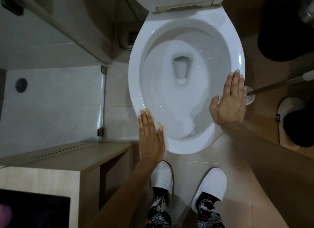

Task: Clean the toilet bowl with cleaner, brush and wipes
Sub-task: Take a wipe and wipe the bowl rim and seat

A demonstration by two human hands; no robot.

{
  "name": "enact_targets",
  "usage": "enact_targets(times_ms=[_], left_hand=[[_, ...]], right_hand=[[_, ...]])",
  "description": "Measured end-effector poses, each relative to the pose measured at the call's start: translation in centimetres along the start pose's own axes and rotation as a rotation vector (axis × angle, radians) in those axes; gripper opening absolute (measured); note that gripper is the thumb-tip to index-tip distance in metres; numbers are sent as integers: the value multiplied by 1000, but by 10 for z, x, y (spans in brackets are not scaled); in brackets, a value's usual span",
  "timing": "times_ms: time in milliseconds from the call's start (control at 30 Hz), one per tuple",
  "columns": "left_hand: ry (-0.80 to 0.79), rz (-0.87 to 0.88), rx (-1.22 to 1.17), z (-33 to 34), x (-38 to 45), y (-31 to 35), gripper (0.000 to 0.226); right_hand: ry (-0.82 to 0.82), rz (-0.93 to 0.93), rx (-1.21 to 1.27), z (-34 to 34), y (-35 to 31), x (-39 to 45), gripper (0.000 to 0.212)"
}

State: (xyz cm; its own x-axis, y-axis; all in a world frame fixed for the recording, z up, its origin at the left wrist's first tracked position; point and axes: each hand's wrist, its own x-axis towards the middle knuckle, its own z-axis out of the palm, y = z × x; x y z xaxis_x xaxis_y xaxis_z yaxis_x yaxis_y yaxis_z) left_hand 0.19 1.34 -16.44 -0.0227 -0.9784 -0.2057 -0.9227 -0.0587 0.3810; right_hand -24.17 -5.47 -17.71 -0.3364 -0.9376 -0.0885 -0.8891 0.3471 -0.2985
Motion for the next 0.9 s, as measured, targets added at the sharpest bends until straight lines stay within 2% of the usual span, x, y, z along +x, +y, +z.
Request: enact_targets(times_ms=[233, 700, 900], left_hand=[[21, -10, -13, -20, 66, -15, 68], [-9, 181, 106, -46, 197, -34, 64], [-53, 184, 125, -52, 225, -31, 73]], right_hand=[[-3, -7, -20, -1, -1, 0, 79], [3, 6, -30, 2, 1, 1, 77], [-5, 9, -37, 1, 0, 1, 78]])
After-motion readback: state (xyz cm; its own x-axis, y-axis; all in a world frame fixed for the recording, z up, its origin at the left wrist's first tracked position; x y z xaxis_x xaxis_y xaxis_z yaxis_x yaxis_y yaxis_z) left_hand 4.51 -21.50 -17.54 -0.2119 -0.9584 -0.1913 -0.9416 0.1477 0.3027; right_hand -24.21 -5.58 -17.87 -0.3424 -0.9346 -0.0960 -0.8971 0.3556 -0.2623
